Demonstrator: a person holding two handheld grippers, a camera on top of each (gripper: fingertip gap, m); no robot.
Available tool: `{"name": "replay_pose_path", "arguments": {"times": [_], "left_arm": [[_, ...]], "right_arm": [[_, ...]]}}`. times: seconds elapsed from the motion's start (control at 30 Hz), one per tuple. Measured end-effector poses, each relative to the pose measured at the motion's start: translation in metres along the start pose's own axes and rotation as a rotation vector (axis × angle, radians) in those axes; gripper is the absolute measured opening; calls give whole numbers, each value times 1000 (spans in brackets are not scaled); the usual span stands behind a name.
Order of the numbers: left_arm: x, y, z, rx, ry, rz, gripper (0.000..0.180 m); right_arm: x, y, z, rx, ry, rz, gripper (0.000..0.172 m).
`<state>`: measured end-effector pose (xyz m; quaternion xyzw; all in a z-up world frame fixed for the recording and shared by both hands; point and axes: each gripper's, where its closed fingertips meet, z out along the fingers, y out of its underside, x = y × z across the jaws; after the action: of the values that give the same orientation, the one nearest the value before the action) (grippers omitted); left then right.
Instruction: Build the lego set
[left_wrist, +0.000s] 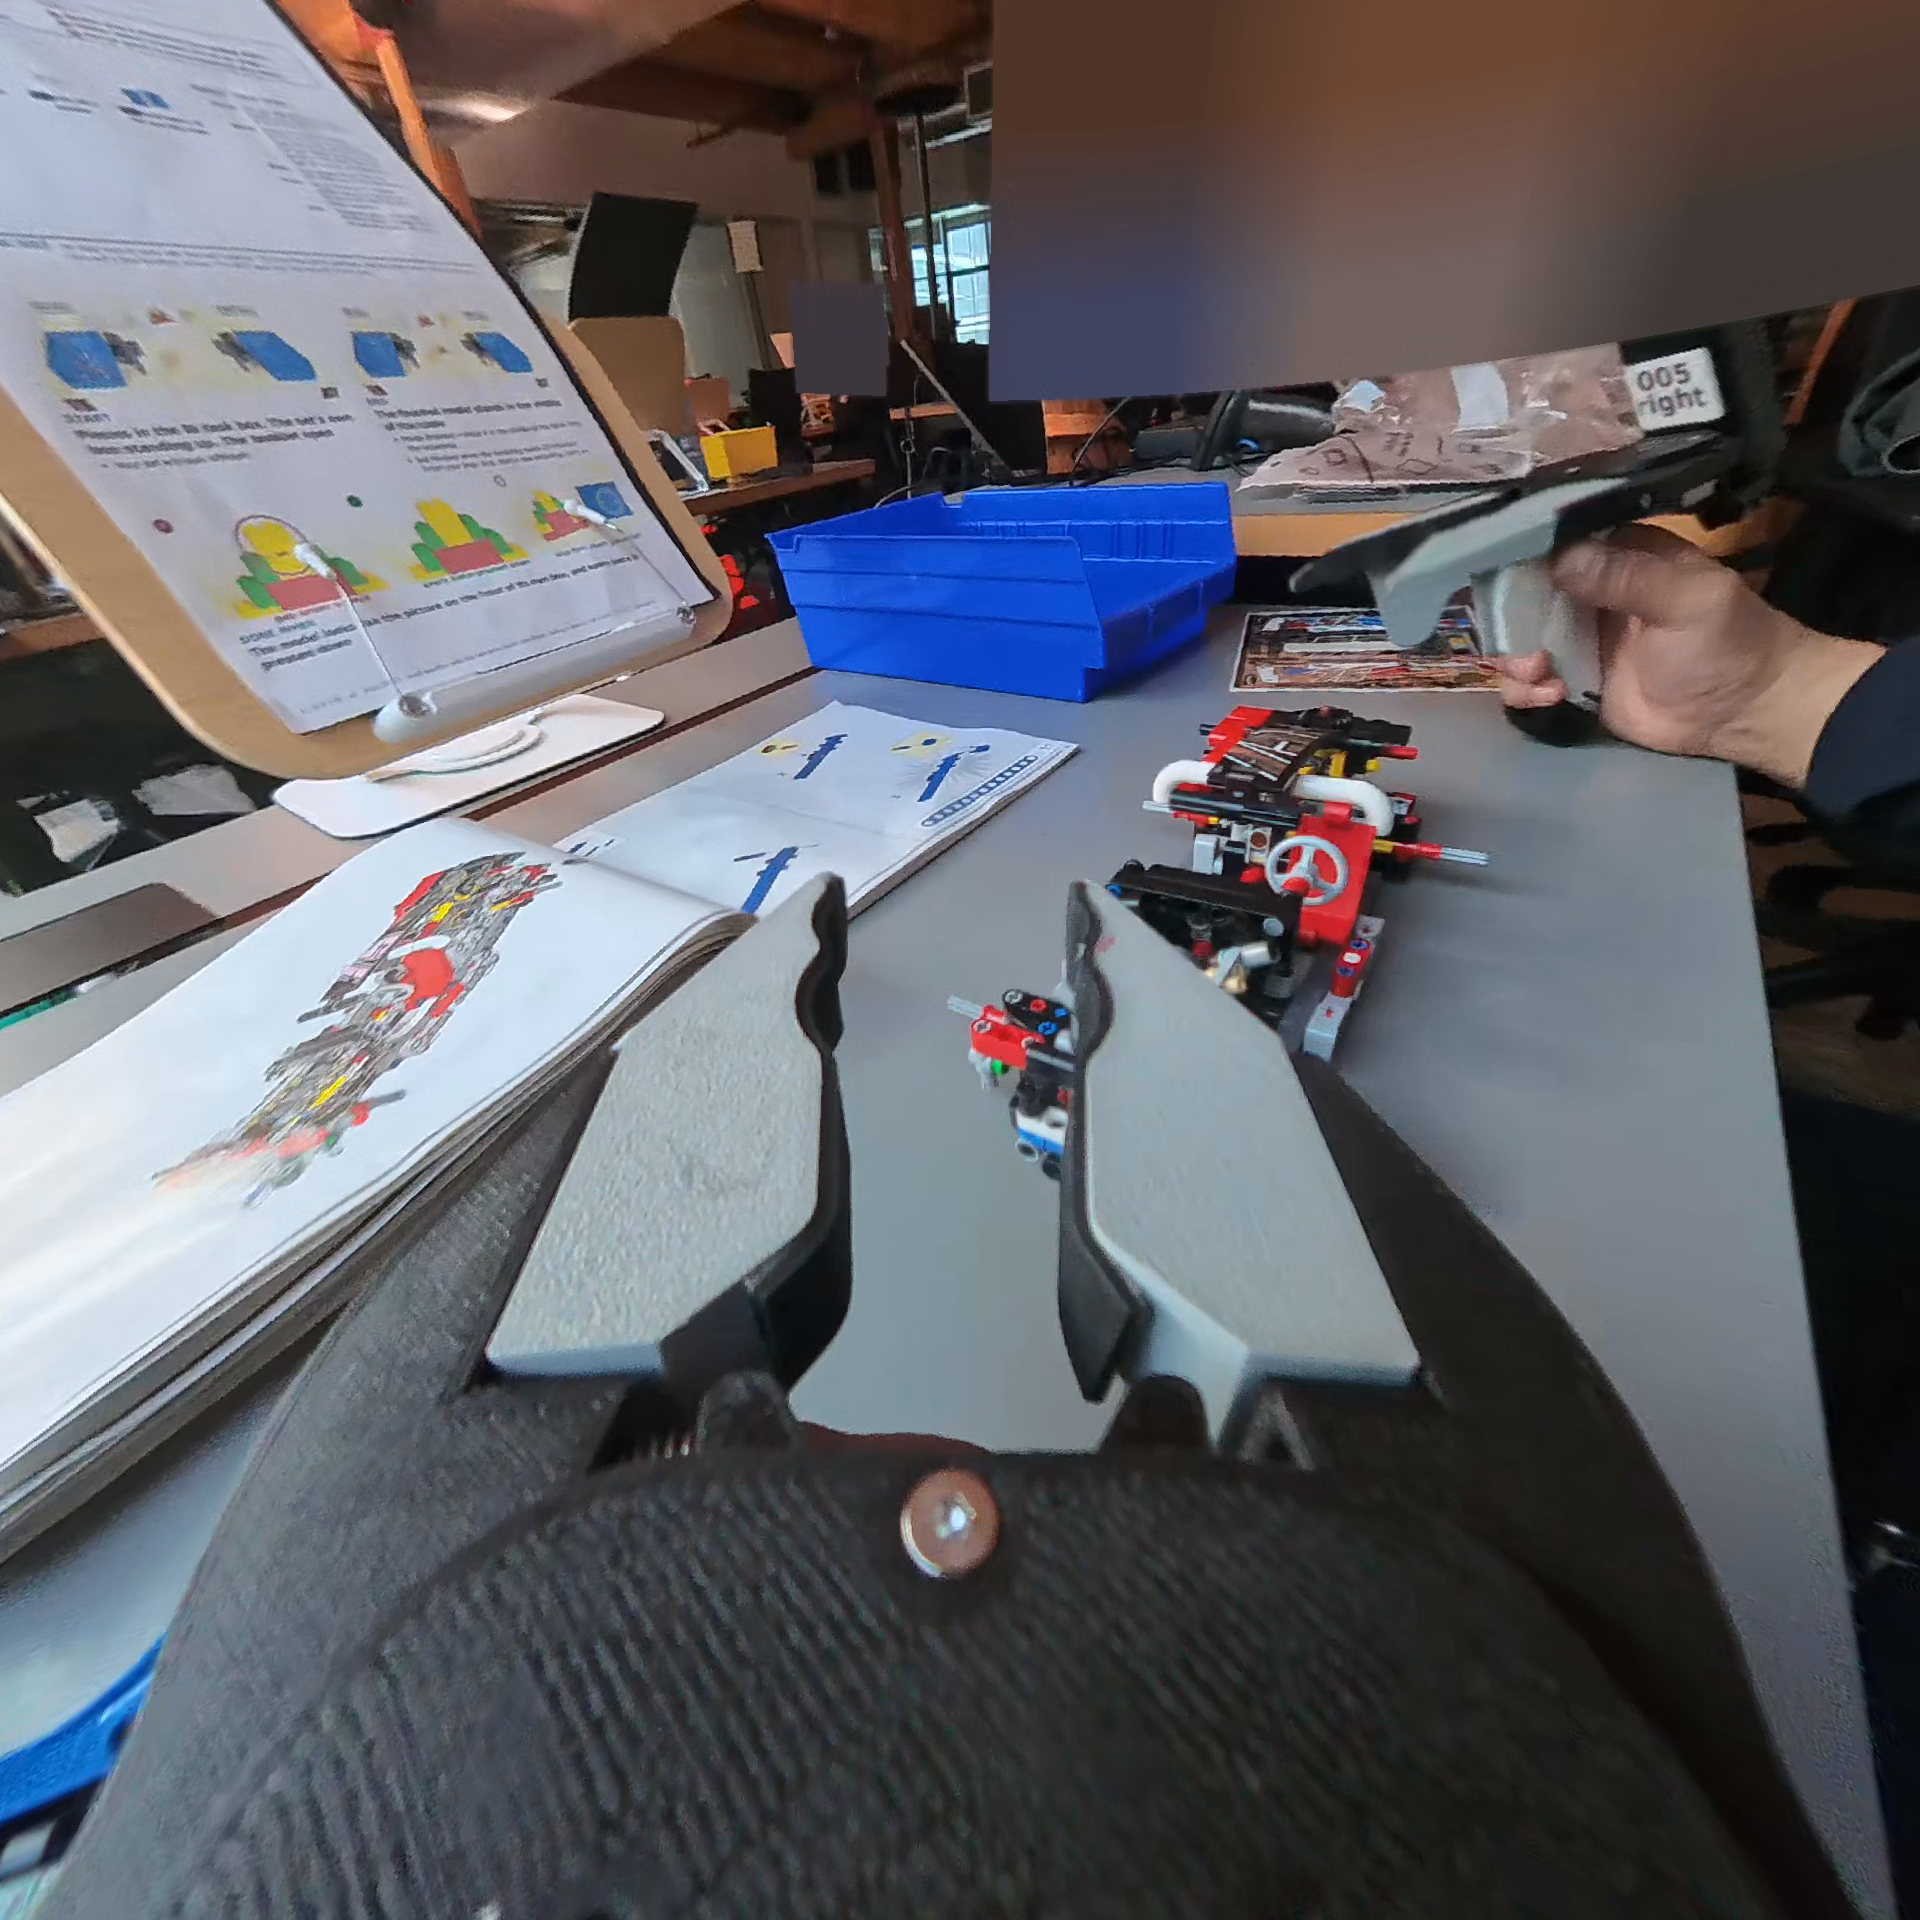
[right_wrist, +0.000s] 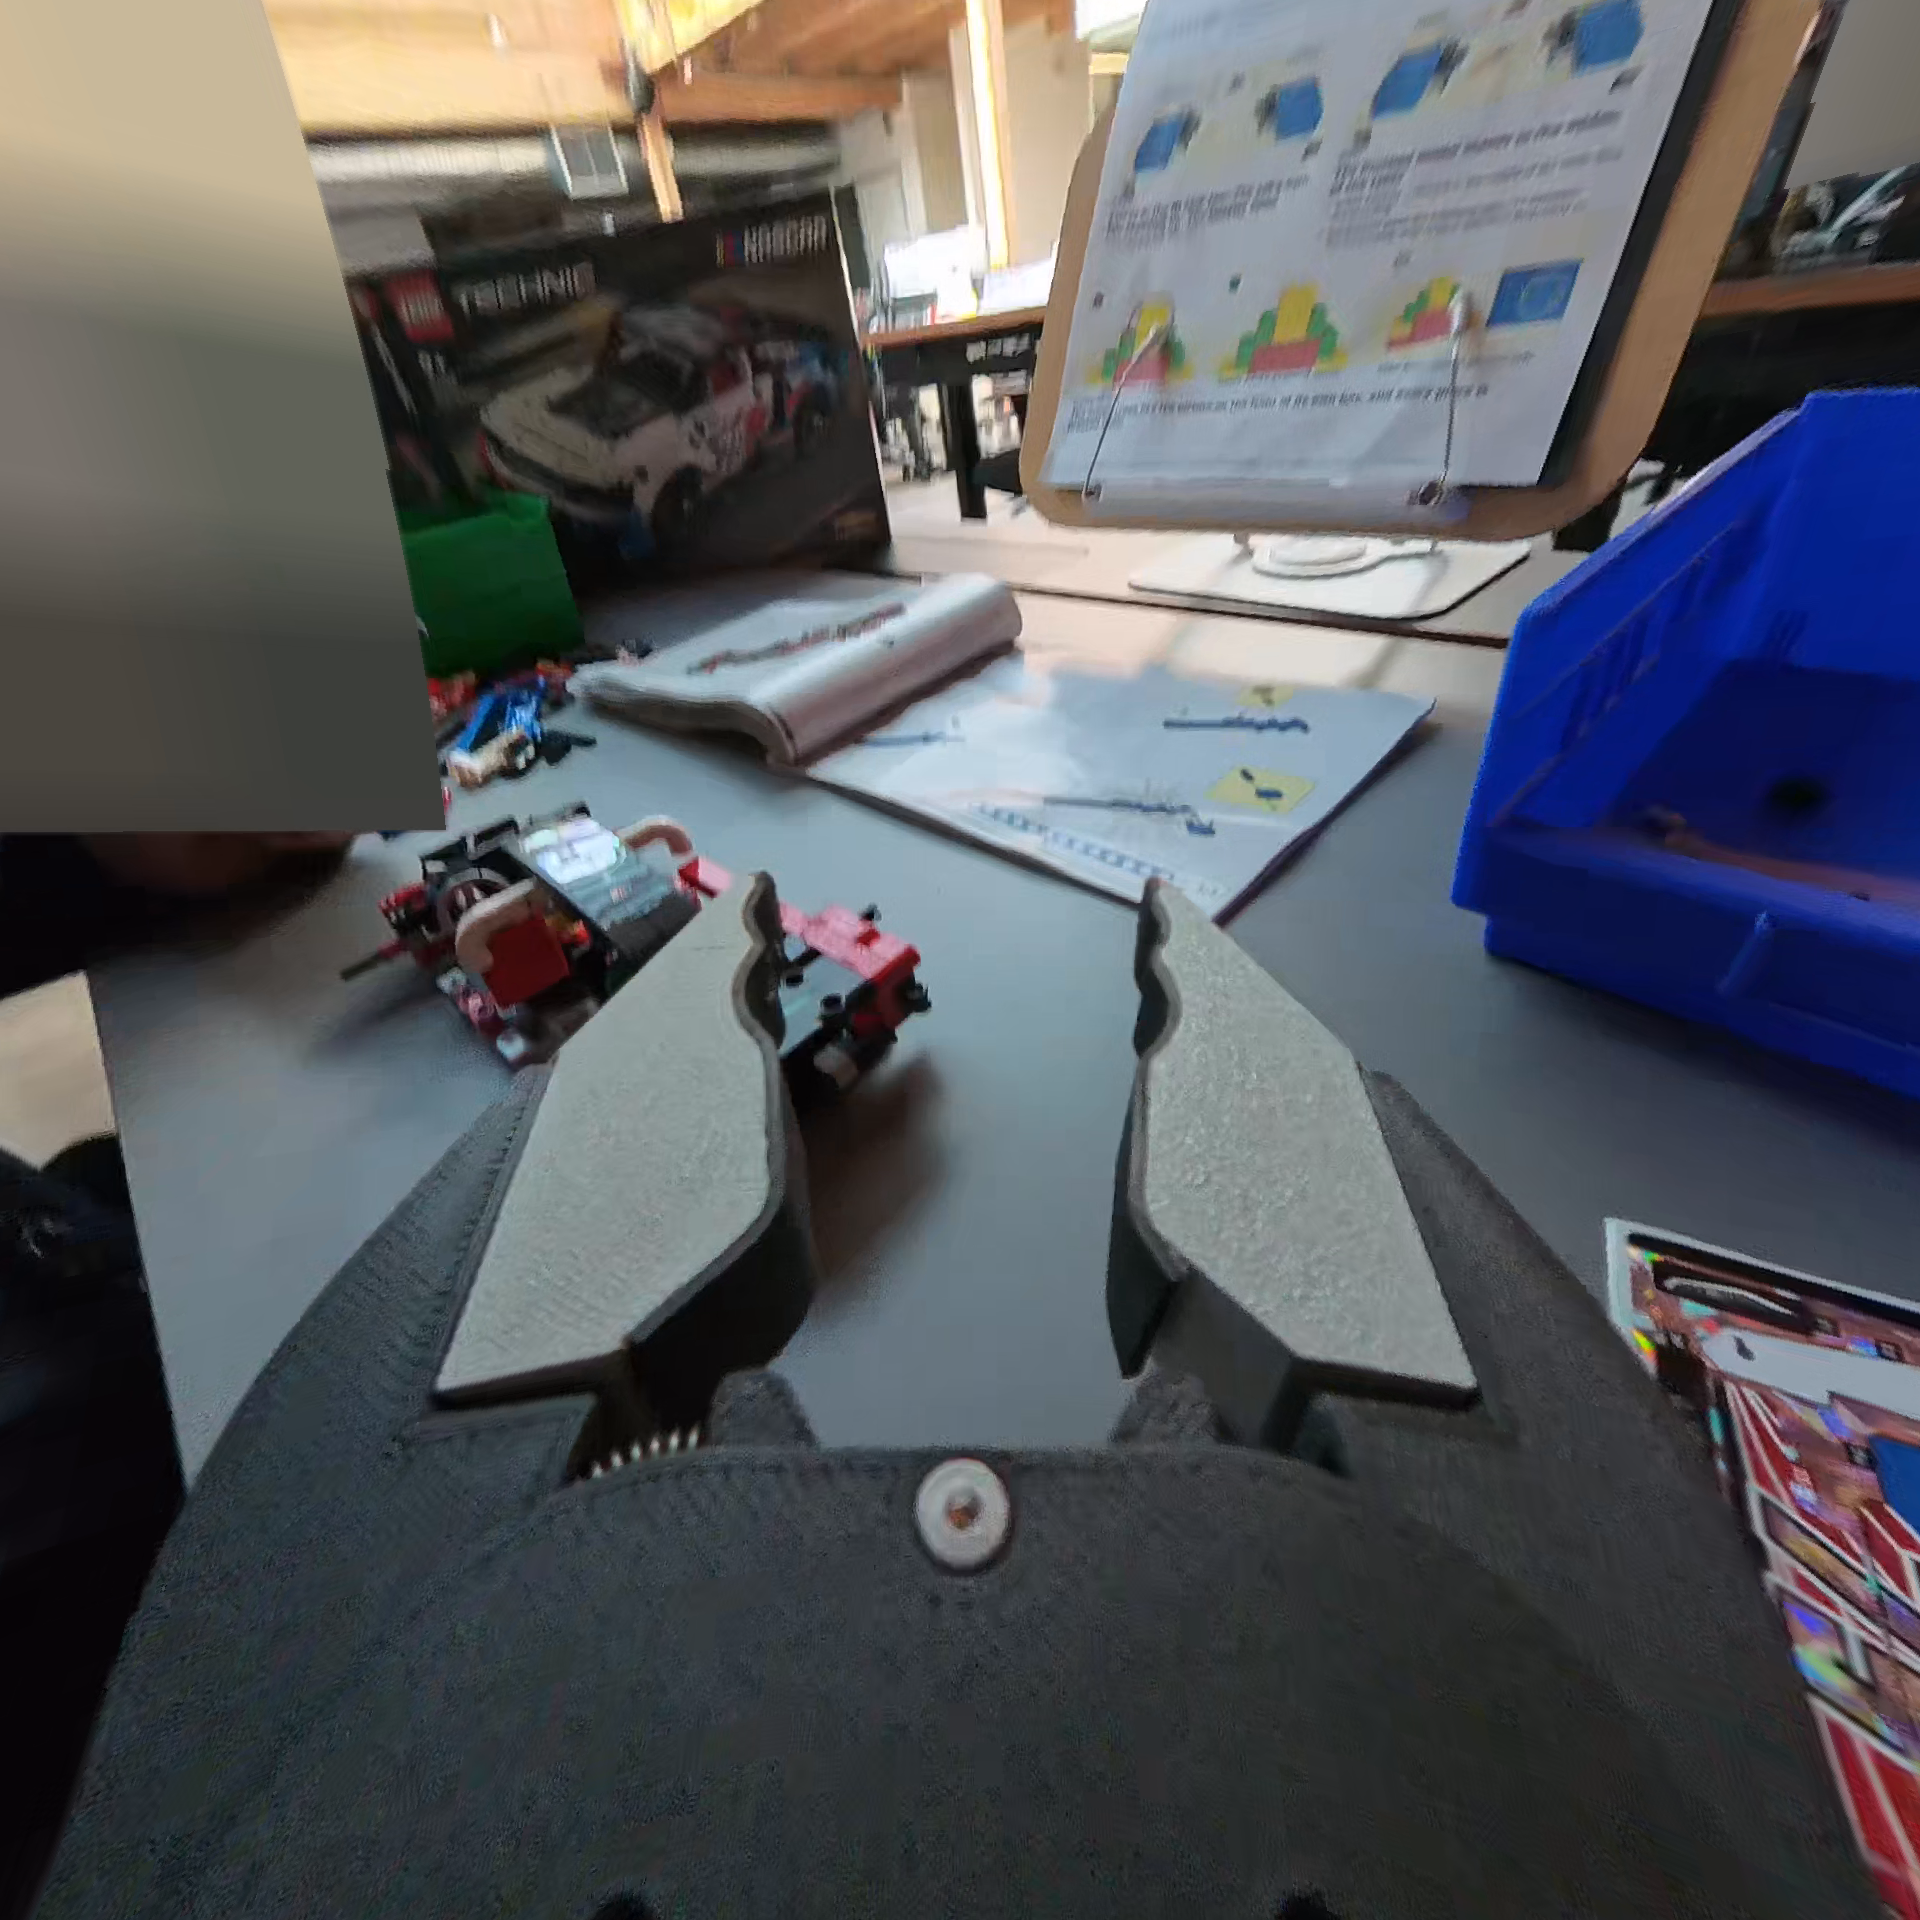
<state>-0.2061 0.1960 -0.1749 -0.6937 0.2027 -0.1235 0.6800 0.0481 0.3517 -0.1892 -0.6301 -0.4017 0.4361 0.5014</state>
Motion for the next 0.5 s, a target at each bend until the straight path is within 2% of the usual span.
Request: {"name": "replay_pose_path", "arguments": {"times": [0.07,0.17,0.3,0.5], "left_arm": [[7,0,9,0,39,26,41],[9,-3,15,25,61,46,41],[7,-4,18,37,67,38,40],[5,-13,7,107,34,47,38]], "right_arm": [[-2,-13,6,91,-23,46,69],[-7,-2,19,6,-56,36,80],[-13,3,23,-32,-33,-43,75],[-20,5,24,-41,-72,-43,75]]}}
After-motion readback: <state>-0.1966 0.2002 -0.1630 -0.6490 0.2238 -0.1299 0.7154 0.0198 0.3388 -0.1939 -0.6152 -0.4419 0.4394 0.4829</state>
